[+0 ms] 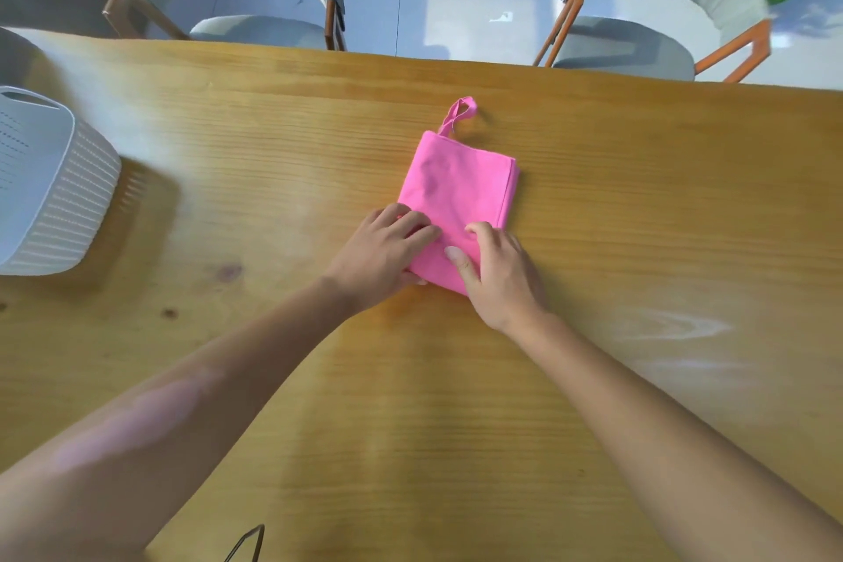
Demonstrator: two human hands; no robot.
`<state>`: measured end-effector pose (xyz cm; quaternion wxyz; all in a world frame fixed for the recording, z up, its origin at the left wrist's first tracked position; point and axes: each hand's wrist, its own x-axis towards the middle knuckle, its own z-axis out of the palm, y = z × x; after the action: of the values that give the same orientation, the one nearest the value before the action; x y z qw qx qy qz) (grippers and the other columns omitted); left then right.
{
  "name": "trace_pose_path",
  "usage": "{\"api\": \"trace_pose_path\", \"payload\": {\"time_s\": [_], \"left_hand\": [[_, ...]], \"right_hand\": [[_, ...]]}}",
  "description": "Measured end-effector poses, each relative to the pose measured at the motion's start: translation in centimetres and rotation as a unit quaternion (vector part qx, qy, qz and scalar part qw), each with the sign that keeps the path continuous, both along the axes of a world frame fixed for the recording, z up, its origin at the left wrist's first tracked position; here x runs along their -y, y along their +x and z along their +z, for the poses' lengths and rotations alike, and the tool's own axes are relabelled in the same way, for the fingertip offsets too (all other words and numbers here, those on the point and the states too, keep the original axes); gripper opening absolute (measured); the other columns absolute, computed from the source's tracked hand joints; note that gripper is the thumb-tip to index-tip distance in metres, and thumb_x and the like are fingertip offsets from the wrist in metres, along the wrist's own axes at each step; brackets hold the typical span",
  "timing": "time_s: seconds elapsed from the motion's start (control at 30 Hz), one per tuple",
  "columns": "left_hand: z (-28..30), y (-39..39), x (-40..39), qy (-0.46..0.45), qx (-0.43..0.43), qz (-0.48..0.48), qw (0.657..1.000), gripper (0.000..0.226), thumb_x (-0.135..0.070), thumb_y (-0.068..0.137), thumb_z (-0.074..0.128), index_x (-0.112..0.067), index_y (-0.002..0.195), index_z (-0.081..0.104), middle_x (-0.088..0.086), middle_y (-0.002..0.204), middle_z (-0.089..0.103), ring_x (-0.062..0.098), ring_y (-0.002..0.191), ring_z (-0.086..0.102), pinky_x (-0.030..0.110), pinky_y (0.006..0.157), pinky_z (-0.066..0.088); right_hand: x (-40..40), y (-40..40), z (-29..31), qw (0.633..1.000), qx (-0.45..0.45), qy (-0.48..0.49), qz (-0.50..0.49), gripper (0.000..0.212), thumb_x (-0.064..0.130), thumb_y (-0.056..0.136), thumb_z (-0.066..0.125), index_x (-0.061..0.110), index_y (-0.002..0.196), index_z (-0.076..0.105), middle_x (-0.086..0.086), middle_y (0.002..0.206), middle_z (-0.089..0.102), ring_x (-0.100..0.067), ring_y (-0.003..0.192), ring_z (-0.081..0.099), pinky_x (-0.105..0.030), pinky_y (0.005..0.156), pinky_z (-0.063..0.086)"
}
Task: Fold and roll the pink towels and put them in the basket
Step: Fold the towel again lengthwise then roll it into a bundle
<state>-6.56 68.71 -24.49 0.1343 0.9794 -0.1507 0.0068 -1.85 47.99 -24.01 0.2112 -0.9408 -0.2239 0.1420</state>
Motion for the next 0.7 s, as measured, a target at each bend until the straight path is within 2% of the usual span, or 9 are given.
{"api": "trace_pose_path", "payload": {"time_s": [0.1, 0.2, 0.27, 0.33, 0.4, 0.47, 0.53, 0.6, 0.7], "left_hand": [[1.3, 2.2, -0.1, -0.042, -0.138, -0.003, 0.990, 0.081, -0.044, 0.070, 0.087, -0.019, 0.140, 0.056, 0.000, 0.129, 0.060, 0.025, 0.121, 0.050, 0.043, 0.099, 0.043], [2.3, 4.3, 0.4, -0.047, -0.236, -0.025, 0.970, 0.081, -0.050, 0.071, 0.085, -0.022, 0.141, 0.055, 0.001, 0.123, 0.059, 0.023, 0.119, 0.048, 0.041, 0.102, 0.040], [2.5, 4.7, 0.6, -0.029, -0.249, -0.031, 0.968, 0.081, -0.054, 0.073, 0.082, -0.026, 0.143, 0.053, 0.001, 0.128, 0.054, 0.024, 0.125, 0.042, 0.043, 0.107, 0.036], [2.4, 4.1, 0.3, -0.016, -0.211, -0.014, 0.977, 0.082, -0.060, 0.077, 0.076, -0.029, 0.147, 0.048, 0.004, 0.136, 0.046, 0.026, 0.126, 0.037, 0.046, 0.109, 0.035], [1.8, 2.6, 0.0, -0.009, -0.106, 0.016, 0.994, 0.075, -0.061, 0.081, 0.069, -0.022, 0.143, 0.050, 0.008, 0.138, 0.043, 0.029, 0.124, 0.040, 0.049, 0.105, 0.040], [0.4, 0.7, 0.5, 0.006, 0.050, 0.027, 0.998, 0.056, -0.047, 0.088, 0.065, -0.015, 0.133, 0.055, 0.010, 0.136, 0.048, 0.033, 0.122, 0.044, 0.047, 0.101, 0.043], [-1.4, -0.8, 1.6, 0.020, 0.146, -0.012, 0.989, 0.043, -0.020, 0.093, 0.060, -0.011, 0.135, 0.055, 0.011, 0.137, 0.051, 0.035, 0.125, 0.048, 0.047, 0.107, 0.039], [-2.4, -1.4, 2.9, 0.020, 0.167, -0.023, 0.986, 0.049, -0.005, 0.095, 0.052, -0.007, 0.144, 0.050, 0.013, 0.143, 0.051, 0.037, 0.131, 0.048, 0.051, 0.114, 0.035], [-2.7, -0.9, 3.9, 0.036, 0.164, 0.019, 0.986, 0.055, -0.005, 0.097, 0.051, -0.005, 0.151, 0.042, 0.015, 0.150, 0.048, 0.041, 0.140, 0.042, 0.056, 0.117, 0.031]], "right_hand": [[1.0, -1.6, -0.1, 0.993, 0.109, -0.018, 0.047, 0.061, 0.054, 0.096, 0.050, 0.013, 0.141, 0.046, -0.005, 0.133, 0.054, -0.025, 0.124, 0.047, -0.041, 0.106, 0.040], [1.6, -2.1, -0.2, 0.990, 0.116, -0.045, 0.066, 0.072, 0.054, 0.088, 0.064, 0.010, 0.142, 0.047, -0.005, 0.132, 0.053, -0.026, 0.123, 0.047, -0.042, 0.107, 0.040], [1.7, -1.7, -0.1, 0.991, 0.104, -0.043, 0.071, 0.070, 0.052, 0.088, 0.067, 0.010, 0.141, 0.050, -0.005, 0.130, 0.056, -0.026, 0.122, 0.049, -0.040, 0.106, 0.041], [1.5, -0.4, 0.2, 0.993, 0.067, -0.042, 0.083, 0.070, 0.053, 0.090, 0.064, 0.011, 0.143, 0.049, -0.004, 0.133, 0.056, -0.025, 0.125, 0.048, -0.037, 0.107, 0.038], [1.4, 1.4, 0.6, 0.996, 0.001, -0.039, 0.085, 0.072, 0.058, 0.090, 0.059, 0.013, 0.145, 0.046, -0.003, 0.138, 0.054, -0.022, 0.131, 0.043, -0.034, 0.110, 0.035], [1.4, 3.2, 1.0, 0.994, -0.077, -0.025, 0.079, 0.074, 0.061, 0.090, 0.058, 0.017, 0.147, 0.043, -0.001, 0.143, 0.050, -0.020, 0.135, 0.040, -0.035, 0.111, 0.035], [1.4, 4.7, 1.3, 0.987, -0.137, -0.026, 0.081, 0.074, 0.061, 0.089, 0.059, 0.019, 0.147, 0.042, -0.001, 0.146, 0.046, -0.020, 0.138, 0.038, -0.039, 0.112, 0.035], [1.2, 5.9, 1.4, 0.981, -0.172, -0.044, 0.080, 0.075, 0.061, 0.090, 0.059, 0.019, 0.149, 0.041, -0.003, 0.148, 0.041, -0.021, 0.141, 0.033, -0.042, 0.115, 0.032], [1.2, 7.0, 1.6, 0.979, -0.181, -0.070, 0.055, 0.076, 0.065, 0.089, 0.056, 0.020, 0.149, 0.042, -0.007, 0.146, 0.040, -0.024, 0.141, 0.032, -0.043, 0.115, 0.032]]}}
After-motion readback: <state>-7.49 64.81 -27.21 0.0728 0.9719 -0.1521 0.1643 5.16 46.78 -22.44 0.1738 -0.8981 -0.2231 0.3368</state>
